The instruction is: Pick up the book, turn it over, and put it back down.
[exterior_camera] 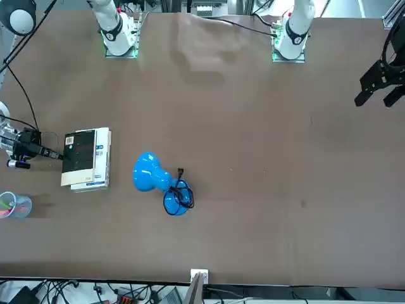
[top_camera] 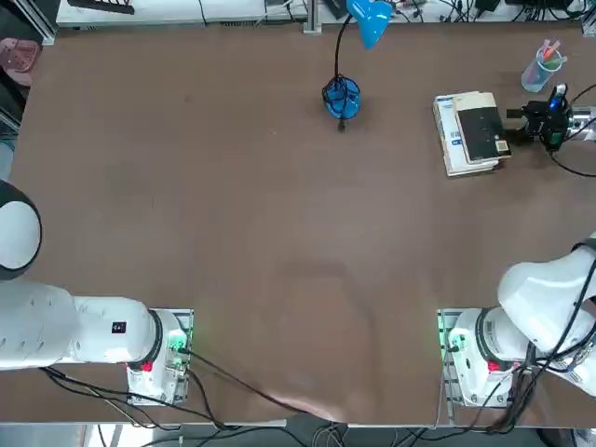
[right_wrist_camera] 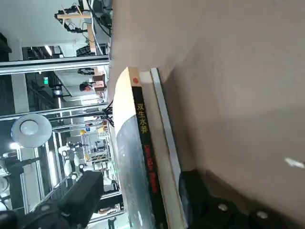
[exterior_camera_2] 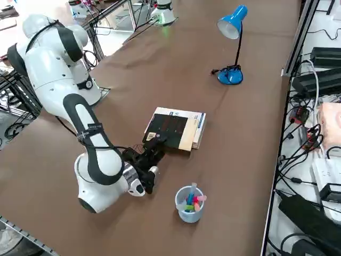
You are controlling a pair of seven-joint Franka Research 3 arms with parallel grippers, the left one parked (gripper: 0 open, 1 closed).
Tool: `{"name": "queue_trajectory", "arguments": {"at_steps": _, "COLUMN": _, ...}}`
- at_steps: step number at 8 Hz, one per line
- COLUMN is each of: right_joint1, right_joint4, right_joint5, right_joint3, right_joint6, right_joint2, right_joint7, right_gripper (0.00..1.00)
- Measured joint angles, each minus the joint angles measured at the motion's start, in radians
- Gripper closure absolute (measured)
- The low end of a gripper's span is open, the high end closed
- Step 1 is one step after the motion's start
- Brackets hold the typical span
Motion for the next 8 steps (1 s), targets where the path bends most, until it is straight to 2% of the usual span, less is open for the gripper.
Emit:
{"name": "queue_trajectory", "arguments": {"at_steps": 4, "right_joint1": 0.000, "right_joint4": 0.001, "right_joint5": 0.002, "right_joint3": 0.025, "right_joint6": -0.012, "right_joint2": 0.009, "right_joint7": -0.011, "right_gripper": 0.04}}
{"name": "queue_trajectory", "arguments": {"at_steps": 8, "right_joint1": -0.001, "right_joint4": 0.002, "right_joint5": 0.034, "right_joint3": 0.027, "right_joint6": -0.048, "right_joint2": 0.014, "right_joint7": -0.015, "right_gripper": 0.05}}
